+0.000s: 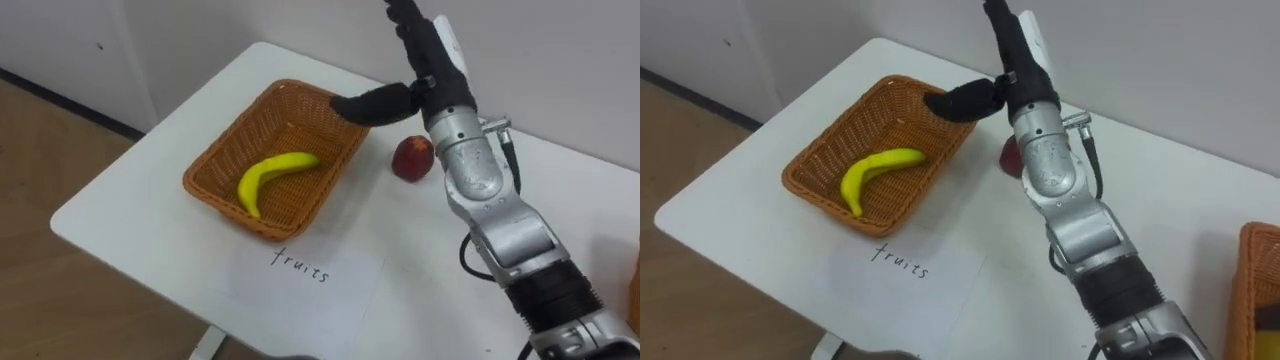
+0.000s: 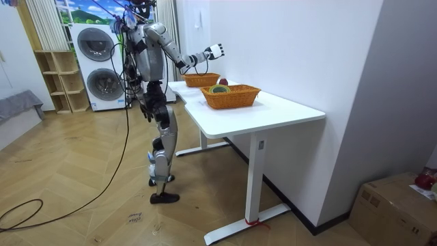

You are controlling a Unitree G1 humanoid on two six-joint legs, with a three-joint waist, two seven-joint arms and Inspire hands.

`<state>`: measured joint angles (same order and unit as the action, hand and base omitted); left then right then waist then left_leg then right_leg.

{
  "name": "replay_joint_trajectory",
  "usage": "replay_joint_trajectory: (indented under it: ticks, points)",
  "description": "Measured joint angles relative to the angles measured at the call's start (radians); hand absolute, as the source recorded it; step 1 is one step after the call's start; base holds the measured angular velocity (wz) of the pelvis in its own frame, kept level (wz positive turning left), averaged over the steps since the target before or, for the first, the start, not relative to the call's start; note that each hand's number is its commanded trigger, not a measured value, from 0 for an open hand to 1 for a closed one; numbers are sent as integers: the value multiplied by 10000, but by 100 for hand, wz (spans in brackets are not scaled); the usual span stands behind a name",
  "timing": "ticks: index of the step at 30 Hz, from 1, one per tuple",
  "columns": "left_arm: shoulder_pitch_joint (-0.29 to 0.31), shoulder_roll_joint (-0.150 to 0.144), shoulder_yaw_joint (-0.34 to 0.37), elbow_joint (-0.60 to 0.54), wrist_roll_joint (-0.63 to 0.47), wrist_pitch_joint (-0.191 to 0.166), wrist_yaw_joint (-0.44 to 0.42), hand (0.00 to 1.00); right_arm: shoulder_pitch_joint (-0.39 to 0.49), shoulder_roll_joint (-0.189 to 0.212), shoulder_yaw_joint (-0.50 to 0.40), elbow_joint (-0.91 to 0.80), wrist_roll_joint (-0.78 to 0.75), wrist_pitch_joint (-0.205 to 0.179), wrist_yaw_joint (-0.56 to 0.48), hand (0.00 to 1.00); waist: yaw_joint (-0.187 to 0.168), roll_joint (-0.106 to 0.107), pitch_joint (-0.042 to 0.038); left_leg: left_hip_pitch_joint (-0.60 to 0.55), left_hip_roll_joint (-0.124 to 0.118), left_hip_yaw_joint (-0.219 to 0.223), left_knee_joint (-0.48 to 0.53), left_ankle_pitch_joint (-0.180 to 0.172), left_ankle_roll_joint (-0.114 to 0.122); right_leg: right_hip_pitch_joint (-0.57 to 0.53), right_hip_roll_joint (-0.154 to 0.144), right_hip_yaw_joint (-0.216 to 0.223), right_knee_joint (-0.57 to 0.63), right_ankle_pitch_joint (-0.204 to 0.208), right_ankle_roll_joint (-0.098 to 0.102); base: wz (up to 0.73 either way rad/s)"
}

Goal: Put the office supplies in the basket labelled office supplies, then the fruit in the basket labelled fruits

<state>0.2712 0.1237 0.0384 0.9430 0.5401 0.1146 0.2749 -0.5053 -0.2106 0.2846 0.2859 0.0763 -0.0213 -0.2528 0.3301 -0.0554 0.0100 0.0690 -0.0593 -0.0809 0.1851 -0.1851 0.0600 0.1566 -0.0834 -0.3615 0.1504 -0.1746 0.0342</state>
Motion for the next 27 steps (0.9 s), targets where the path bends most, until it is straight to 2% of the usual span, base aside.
replay_joint_trajectory:
  ticks: [5,9,11,17,20,27]
  points:
    - [-6,-57,6,10,5,75,-1,0,1,-3,-242,447,322,-1,-275,0,-97,12,-15,55,3,23,-32,1,2,21,4,30,1,0,0,-2]
    - [79,-189,189,67,11,95,-145,0,1,0,-527,422,456,-2,-281,0,-305,51,-38,37,-9,-2,-31,5,9,26,-1,11,-2,5,8,2]
    - [93,-226,190,60,12,101,-241,0,0,5,-822,422,442,-2,-375,0,-363,67,-37,9,-11,-22,-31,5,9,12,2,2,-9,5,9,2]
    - [202,-291,179,118,0,103,-229,0,27,8,-880,423,452,-13,-752,0,-608,196,-22,-21,-18,-57,-31,7,11,5,3,-24,-16,5,9,2]
    - [323,-307,171,123,0,96,-198,0,161,9,-879,422,458,-29,-777,0,-775,239,-55,-64,-16,-68,-34,7,11,-37,3,-72,-14,5,9,0]
    - [535,-311,174,33,-2,94,-171,0,656,3,-878,424,443,-58,-934,0,-778,352,-154,-63,-12,-40,-18,8,12,-91,-8,-109,-1,5,9,0]
